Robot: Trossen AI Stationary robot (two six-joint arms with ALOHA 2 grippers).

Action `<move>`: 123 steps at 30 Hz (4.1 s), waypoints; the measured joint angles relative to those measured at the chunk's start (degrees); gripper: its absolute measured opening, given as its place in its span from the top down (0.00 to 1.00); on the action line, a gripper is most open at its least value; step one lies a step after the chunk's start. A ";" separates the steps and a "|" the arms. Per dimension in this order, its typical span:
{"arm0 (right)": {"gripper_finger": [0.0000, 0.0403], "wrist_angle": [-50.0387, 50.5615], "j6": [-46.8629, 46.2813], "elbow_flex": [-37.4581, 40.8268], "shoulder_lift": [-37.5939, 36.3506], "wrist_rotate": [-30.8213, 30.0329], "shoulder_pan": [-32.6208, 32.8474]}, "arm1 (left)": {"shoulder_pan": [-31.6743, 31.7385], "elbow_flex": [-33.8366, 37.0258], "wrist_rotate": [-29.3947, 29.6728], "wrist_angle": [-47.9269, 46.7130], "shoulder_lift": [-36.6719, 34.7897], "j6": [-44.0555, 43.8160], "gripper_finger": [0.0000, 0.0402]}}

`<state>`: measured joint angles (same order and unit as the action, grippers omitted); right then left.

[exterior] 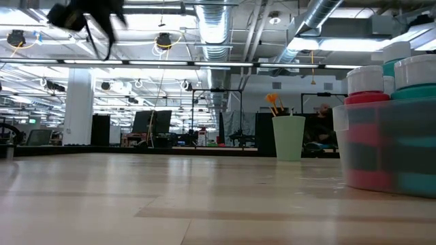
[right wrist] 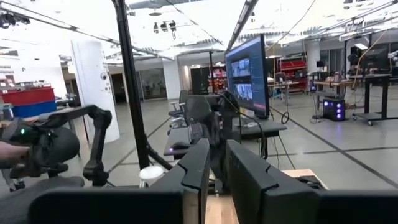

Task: Pick & Place Paint Supplies
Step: Put the black paint brush into the green cup

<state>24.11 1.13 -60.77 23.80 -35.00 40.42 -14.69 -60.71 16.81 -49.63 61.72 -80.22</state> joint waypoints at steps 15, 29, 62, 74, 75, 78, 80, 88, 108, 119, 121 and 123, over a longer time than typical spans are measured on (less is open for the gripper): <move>0.88 0.36 -2.28 0.00 0.12 0.00 -0.04 | -0.72 0.02 -36.87 -19.99 23.01 -5.72 1.00; 0.88 3.02 -2.58 0.00 0.12 -0.01 -0.06 | -8.03 0.77 -50.31 -20.50 28.37 13.20 1.00; 0.88 4.62 -4.19 0.00 0.12 -0.22 -0.06 | -13.87 8.22 -52.48 -18.26 30.30 19.70 1.00; 0.88 5.67 -3.78 0.00 0.10 -1.32 -0.04 | -13.48 8.22 -49.30 -11.74 15.79 11.53 1.00; 0.88 5.67 -3.97 0.00 0.10 -1.32 -0.06 | -13.47 8.29 -50.78 -11.90 14.82 10.07 1.00; 0.88 5.67 -4.01 0.00 0.12 -1.32 -0.05 | -13.51 10.01 -55.86 -12.05 13.65 4.58 1.00; 0.88 5.67 -4.02 0.00 0.12 -1.34 -0.04 | -13.88 10.85 -56.28 -11.67 14.16 2.67 1.00; 0.88 5.67 -4.18 0.00 0.12 -1.34 -0.04 | -14.93 12.00 -58.46 -11.20 21.89 5.55 1.00; 0.88 5.65 -4.18 0.00 0.12 -1.32 -0.06 | -13.83 12.00 -53.51 -11.18 17.55 10.96 0.68; 0.88 5.65 -4.19 0.00 0.12 -1.32 -0.04 | -13.89 12.00 -57.04 -10.79 15.99 5.80 0.36; 0.88 5.65 -4.20 0.00 0.12 -1.32 -0.06 | -13.89 12.00 -57.76 -10.84 16.72 5.81 0.45; 0.88 5.65 -4.20 0.00 0.12 -1.32 -0.04 | -13.88 12.00 -57.78 -10.85 17.28 5.79 0.61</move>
<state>29.76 -3.07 -60.77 23.92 -36.32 40.38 -28.57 -48.71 -40.97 -60.48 79.00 -74.44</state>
